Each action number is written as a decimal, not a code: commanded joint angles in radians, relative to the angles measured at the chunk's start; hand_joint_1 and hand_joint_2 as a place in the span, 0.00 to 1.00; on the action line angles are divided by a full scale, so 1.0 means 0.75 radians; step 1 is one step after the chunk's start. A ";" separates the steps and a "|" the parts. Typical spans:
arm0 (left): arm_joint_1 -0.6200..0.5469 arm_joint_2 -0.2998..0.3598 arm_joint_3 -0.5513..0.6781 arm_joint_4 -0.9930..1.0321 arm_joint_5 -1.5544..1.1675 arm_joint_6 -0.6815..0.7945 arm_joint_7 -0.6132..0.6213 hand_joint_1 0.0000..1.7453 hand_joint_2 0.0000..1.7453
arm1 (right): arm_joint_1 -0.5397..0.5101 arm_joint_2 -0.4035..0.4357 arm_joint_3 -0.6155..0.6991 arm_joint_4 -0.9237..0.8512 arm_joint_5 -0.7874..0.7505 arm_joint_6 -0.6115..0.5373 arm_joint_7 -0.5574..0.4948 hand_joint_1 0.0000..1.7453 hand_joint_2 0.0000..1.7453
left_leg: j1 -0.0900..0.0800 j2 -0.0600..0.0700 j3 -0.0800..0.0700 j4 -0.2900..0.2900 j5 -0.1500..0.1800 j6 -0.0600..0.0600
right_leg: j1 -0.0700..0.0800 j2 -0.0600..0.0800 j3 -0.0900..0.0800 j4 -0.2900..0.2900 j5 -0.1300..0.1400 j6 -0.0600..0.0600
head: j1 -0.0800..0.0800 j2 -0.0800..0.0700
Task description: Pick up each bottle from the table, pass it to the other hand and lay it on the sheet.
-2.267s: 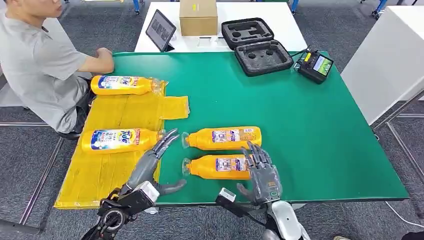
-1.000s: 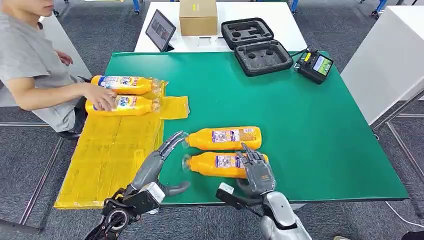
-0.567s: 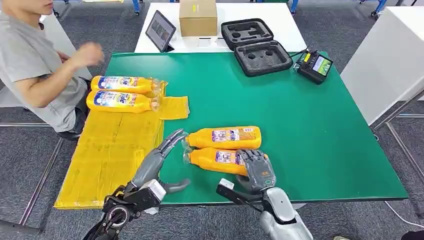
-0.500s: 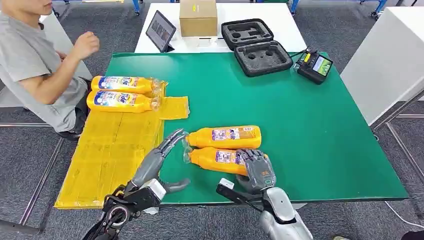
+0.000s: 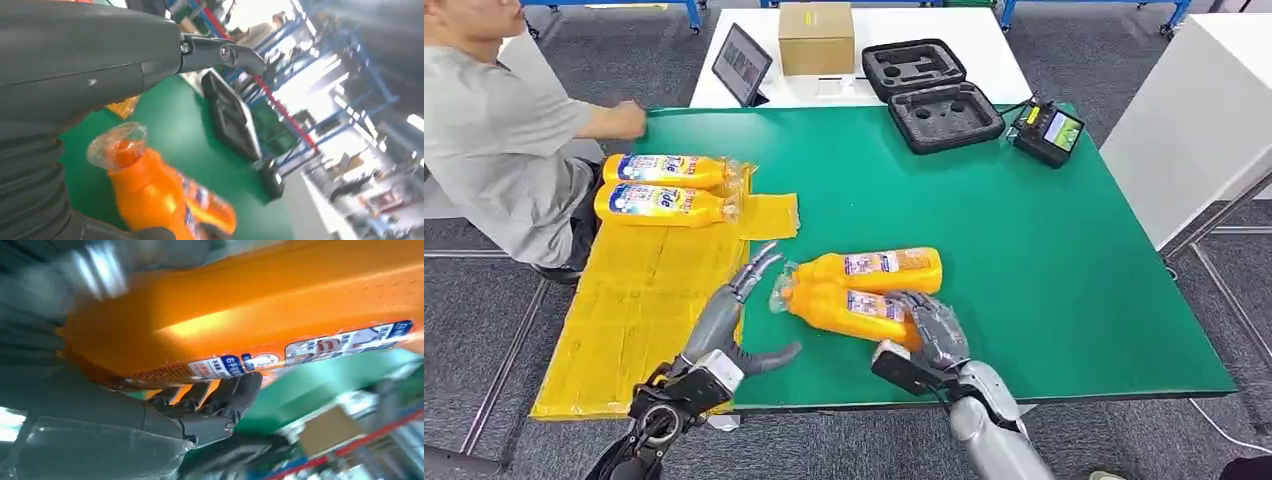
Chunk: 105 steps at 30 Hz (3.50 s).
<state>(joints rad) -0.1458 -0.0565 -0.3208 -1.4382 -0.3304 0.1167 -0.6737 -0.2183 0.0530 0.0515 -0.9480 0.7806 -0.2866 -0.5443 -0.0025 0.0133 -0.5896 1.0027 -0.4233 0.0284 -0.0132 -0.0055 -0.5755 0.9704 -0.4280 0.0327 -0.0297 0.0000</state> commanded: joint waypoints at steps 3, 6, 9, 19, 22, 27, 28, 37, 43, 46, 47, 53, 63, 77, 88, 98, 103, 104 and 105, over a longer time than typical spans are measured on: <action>-0.023 -0.031 0.034 0.014 0.031 0.046 -0.030 0.00 1.00 | 0.024 0.047 -0.071 0.091 -0.089 0.065 -0.056 1.00 1.00 | 0.003 -0.003 0.001 -0.001 0.000 -0.002 | 0.003 -0.002 0.003 -0.002 0.000 -0.002 | 0.000 0.000; -0.001 -0.036 0.025 -0.035 0.062 0.108 -0.033 0.00 1.00 | 0.046 0.048 -0.057 0.055 -0.120 0.035 -0.098 1.00 1.00 | 0.003 -0.004 0.001 -0.001 0.000 -0.002 | 0.003 -0.002 0.003 -0.002 -0.001 -0.002 | 0.000 0.000; 0.010 -0.016 -0.008 -0.058 0.097 0.143 -0.033 0.00 1.00 | 0.061 0.048 -0.049 0.036 -0.141 0.026 -0.117 1.00 1.00 | 0.003 -0.004 0.000 0.000 -0.001 -0.003 | 0.004 -0.002 0.002 -0.001 -0.001 -0.002 | 0.000 0.000; -0.018 -0.063 0.043 0.086 0.271 0.300 0.042 0.00 1.00 | 0.092 0.044 -0.055 -0.011 -0.251 -0.106 -0.170 1.00 1.00 | 0.001 -0.003 -0.001 -0.001 0.000 -0.001 | 0.001 -0.002 0.001 -0.001 -0.001 -0.001 | 0.000 0.000; -0.016 -0.065 0.045 0.110 0.283 0.300 0.020 0.00 1.00 | 0.093 0.042 -0.053 -0.016 -0.253 -0.104 -0.170 1.00 1.00 | 0.001 -0.004 -0.001 -0.001 0.000 -0.001 | 0.001 -0.002 0.001 -0.001 -0.001 -0.001 | 0.000 0.000; -0.016 -0.065 0.045 0.110 0.283 0.300 0.020 0.00 1.00 | 0.093 0.042 -0.053 -0.016 -0.253 -0.104 -0.170 1.00 1.00 | 0.002 -0.005 -0.002 -0.001 0.000 -0.002 | 0.002 -0.002 0.001 -0.002 -0.001 -0.002 | 0.000 0.000; -0.012 -0.089 0.069 0.137 0.345 0.292 0.068 0.00 1.00 | 0.092 0.046 -0.059 -0.018 -0.268 -0.118 -0.175 1.00 1.00 | 0.002 -0.004 -0.003 -0.001 0.000 -0.002 | 0.002 -0.002 0.000 -0.001 -0.001 -0.002 | 0.000 0.000; -0.016 -0.180 0.107 0.749 0.856 0.123 0.268 0.00 1.00 | 0.103 0.011 0.020 -0.037 -0.404 -0.225 -0.205 1.00 1.00 | 0.001 -0.003 -0.002 -0.003 0.000 -0.002 | 0.001 -0.001 0.001 -0.003 -0.001 -0.002 | 0.000 0.000; 0.031 -0.179 0.082 0.649 1.065 -0.065 0.239 0.00 1.00 | 0.108 -0.017 0.096 -0.050 -0.476 -0.287 -0.205 1.00 1.00 | 0.001 -0.002 -0.008 -0.001 -0.001 -0.001 | 0.000 0.000 -0.005 -0.001 -0.001 -0.001 | 0.000 0.000; 0.079 -0.168 0.110 0.496 1.145 -0.117 0.230 0.00 1.00 | 0.131 -0.021 0.086 -0.071 -0.487 -0.302 -0.205 1.00 1.00 | 0.001 -0.002 -0.009 0.000 -0.001 -0.002 | 0.001 0.000 -0.007 0.000 -0.001 -0.001 | 0.000 0.000; 0.082 -0.167 0.115 0.487 1.165 -0.124 0.253 0.00 1.00 | 0.134 -0.023 0.084 -0.073 -0.489 -0.304 -0.205 1.00 1.00 | 0.001 -0.002 -0.010 0.000 -0.001 -0.001 | 0.001 -0.001 -0.007 0.000 -0.001 -0.001 | 0.000 0.000; 0.082 -0.161 0.117 0.484 1.168 -0.126 0.258 0.00 1.00 | 0.139 -0.028 0.084 -0.079 -0.492 -0.303 -0.205 1.00 1.00 | 0.001 -0.002 -0.012 0.000 0.000 -0.002 | 0.001 0.000 -0.008 0.000 0.000 -0.001 | 0.000 0.000; 0.092 -0.168 0.093 0.507 1.353 -0.347 0.320 0.00 1.00 | 0.139 -0.019 0.139 -0.086 -0.503 -0.297 -0.205 1.00 1.00 | 0.002 -0.003 -0.009 0.000 -0.002 -0.002 | 0.001 0.000 -0.006 -0.001 -0.002 -0.002 | 0.000 0.000; -0.021 -0.209 -0.142 0.635 1.135 -0.330 0.306 0.00 1.00 | 0.111 0.020 0.206 -0.080 -0.471 -0.274 -0.205 1.00 1.00 | 0.002 -0.008 -0.010 0.000 0.000 -0.002 | 0.001 -0.003 -0.006 -0.001 -0.001 -0.002 | 0.000 0.000; -0.108 -0.229 -0.192 0.733 0.979 -0.208 0.191 0.00 1.00 | 0.091 0.016 0.306 -0.065 -0.511 -0.285 -0.205 1.00 1.00 | 0.001 -0.006 -0.012 0.000 0.000 -0.001 | 0.001 -0.002 -0.009 0.000 0.000 -0.001 | 0.000 0.000; -0.164 -0.245 -0.133 0.799 1.049 -0.182 0.090 0.00 1.00 | 0.078 0.016 0.409 -0.078 -0.534 -0.274 -0.205 1.00 1.00 | 0.002 -0.006 -0.010 0.000 -0.001 -0.002 | 0.001 -0.001 -0.007 0.000 -0.001 -0.001 | 0.000 0.000; -0.143 -0.231 -0.090 0.734 1.103 -0.176 0.077 0.00 1.00 | 0.099 0.008 0.429 -0.077 -0.551 -0.291 -0.205 1.00 1.00 | 0.001 -0.005 -0.012 0.000 0.000 -0.001 | 0.001 -0.001 -0.008 0.000 0.000 -0.001 | 0.000 0.000; -0.139 -0.230 -0.087 0.728 1.110 -0.180 0.077 0.00 1.00 | 0.102 0.005 0.429 -0.077 -0.555 -0.293 -0.205 1.00 1.00 | 0.002 -0.005 -0.009 0.000 -0.001 -0.002 | 0.002 0.000 -0.006 -0.001 -0.001 -0.002 | 0.000 0.000; -0.130 -0.225 -0.077 0.707 1.125 -0.189 0.067 0.00 1.00 | 0.107 0.000 0.427 -0.073 -0.561 -0.294 -0.205 1.00 1.00 | 0.002 -0.005 -0.010 0.000 -0.001 -0.002 | 0.001 -0.001 -0.007 -0.001 -0.001 -0.001 | 0.000 0.000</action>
<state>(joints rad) -0.2215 -0.2407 -0.4231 -0.9178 0.4733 -0.0122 -0.6149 -0.1222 0.0637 0.3311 -1.0315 0.3842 -0.4990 -0.6985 -0.0020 0.0089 -0.5997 1.0028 -0.4229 0.0283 -0.0130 -0.0074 -0.5830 0.9707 -0.4280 0.0330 -0.0298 0.0000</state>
